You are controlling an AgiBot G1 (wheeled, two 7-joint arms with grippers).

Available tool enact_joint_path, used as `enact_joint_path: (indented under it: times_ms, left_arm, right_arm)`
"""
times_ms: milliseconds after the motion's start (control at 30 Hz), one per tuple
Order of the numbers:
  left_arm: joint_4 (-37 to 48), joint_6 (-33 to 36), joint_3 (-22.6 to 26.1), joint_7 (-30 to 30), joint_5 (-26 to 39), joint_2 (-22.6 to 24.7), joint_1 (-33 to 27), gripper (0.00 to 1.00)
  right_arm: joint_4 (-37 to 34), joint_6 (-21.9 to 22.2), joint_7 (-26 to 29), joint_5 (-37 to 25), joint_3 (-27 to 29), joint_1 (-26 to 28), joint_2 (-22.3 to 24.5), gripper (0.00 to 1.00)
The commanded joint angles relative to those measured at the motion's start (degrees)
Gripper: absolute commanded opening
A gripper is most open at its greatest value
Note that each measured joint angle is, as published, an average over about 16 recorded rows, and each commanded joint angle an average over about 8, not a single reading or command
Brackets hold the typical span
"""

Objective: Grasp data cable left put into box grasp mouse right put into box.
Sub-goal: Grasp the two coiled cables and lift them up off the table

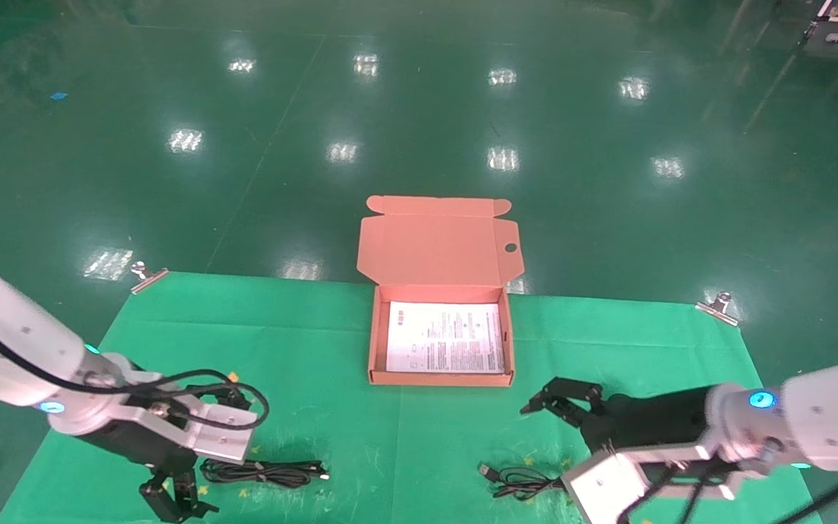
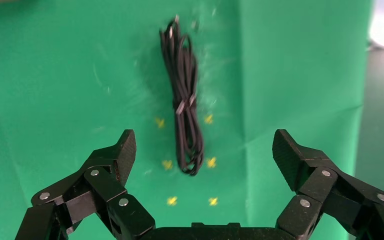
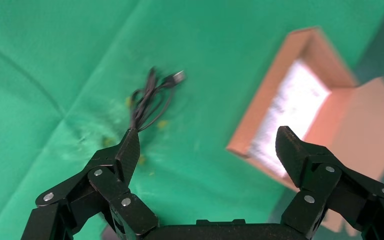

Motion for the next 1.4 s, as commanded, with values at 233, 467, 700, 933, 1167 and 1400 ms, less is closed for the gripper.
enact_joint_path:
  times_ms: [233,467,700,933,1167,1400]
  left_arm:
    - [1.3,-4.9,2.2,-3.0,6.1,2.9,2.4,1.0]
    - [7.7,-7.3,1.6,-4.1,5.3,5.6,3.4,1.0]
    - [16.6,-10.4,1.0,-2.6,4.2,8.7,4.3,1.0]
    - [23.6,-12.9,1.0,0.7,4.1,11.2,4.8,1.0]
    - [28.4,-15.5,0.5,3.9,3.6,12.5,4.9,1.0]
    - [31.3,-17.7,0.0,6.1,3.1,13.1,4.6,0.87]
  right_arm:
    - [-0.9,4.5,1.3,-9.8,-3.3,-1.8,-3.3,1.0]
    - [-4.1,5.7,4.4,-14.1,-4.9,-2.8,-5.8,1.0]
    - [-11.7,4.3,8.3,-14.8,-5.5,-1.5,-9.2,1.0]
    - [-17.4,4.7,8.1,-15.9,-6.3,-0.1,-12.0,1.0]
    - [-19.9,8.4,6.6,-18.8,-7.3,-0.9,-13.4,1.0]
    - [-22.1,11.9,7.4,-21.9,-8.0,-1.6,-14.8,0.66]
